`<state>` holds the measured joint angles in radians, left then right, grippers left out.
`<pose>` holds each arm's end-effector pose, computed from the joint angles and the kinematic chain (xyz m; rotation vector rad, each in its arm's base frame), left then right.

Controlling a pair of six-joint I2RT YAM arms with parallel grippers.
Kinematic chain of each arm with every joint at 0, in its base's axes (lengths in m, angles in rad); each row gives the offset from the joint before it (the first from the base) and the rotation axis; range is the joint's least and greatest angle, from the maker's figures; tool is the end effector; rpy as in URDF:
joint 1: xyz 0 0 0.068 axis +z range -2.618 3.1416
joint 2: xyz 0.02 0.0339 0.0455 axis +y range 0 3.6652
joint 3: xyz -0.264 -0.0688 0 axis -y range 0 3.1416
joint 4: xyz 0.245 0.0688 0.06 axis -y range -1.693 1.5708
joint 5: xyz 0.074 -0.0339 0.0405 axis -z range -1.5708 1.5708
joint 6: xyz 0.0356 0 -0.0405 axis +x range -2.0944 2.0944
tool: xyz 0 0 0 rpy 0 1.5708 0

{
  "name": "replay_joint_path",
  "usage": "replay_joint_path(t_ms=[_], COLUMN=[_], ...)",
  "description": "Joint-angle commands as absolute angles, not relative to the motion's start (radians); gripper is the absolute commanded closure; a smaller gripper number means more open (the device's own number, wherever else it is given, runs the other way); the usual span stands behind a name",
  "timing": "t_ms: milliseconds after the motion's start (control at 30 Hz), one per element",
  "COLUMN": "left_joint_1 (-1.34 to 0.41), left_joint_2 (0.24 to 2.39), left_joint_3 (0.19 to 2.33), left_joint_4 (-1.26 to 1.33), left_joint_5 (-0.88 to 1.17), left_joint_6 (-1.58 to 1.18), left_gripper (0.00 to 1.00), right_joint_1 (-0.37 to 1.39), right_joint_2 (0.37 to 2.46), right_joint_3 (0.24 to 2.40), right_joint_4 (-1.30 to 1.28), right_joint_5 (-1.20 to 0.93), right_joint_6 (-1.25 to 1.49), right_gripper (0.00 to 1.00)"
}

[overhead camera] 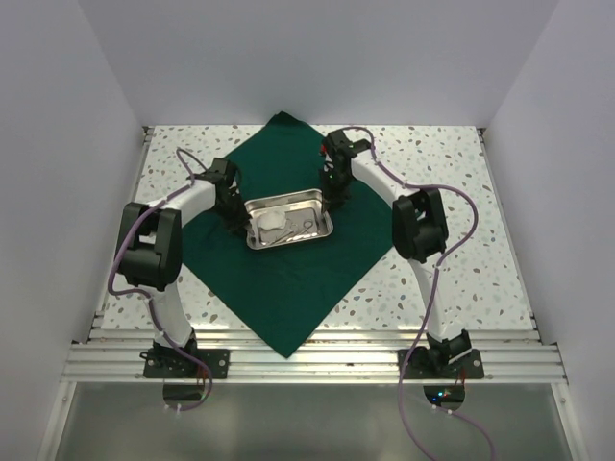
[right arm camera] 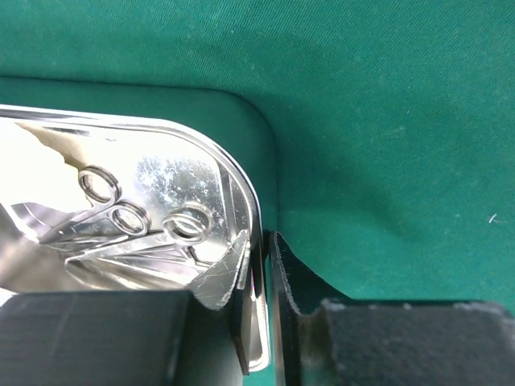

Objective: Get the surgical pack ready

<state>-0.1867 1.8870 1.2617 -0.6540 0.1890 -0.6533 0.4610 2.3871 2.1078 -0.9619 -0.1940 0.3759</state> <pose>0.3596 -0.0747 0.1653 -0.6360 2.8522 -0.4278 0.4444 0.2284 0.1814 -0.1694 2.8803 0.4515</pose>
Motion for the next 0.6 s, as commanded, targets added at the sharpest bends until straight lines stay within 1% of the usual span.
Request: replay_joint_path(t_ms=[0, 67, 567], left_joint_1=[-0.187, -0.187, -0.183], left_joint_2=[1.882, 1.891, 1.902], left_joint_3=[1.284, 1.289, 1.327], left_joint_4=[-0.604, -0.612, -0.661], left_joint_5=[0.202, 0.199, 0.15], left_joint_6=[-0.655, -0.652, -0.641], left_gripper=[0.88, 0.89, 0.88], right_joint_1=[0.463, 0.465, 0.465], right_joint_2=[2.391, 2.393, 2.387], right_joint_3=[2.16, 2.163, 2.092], right_joint_4=[-0.991, -0.982, -0.937], right_joint_5=[-0.189, -0.202, -0.288], right_joint_6=[0.39, 0.402, 0.431], right_gripper=[0.89, 0.89, 0.9])
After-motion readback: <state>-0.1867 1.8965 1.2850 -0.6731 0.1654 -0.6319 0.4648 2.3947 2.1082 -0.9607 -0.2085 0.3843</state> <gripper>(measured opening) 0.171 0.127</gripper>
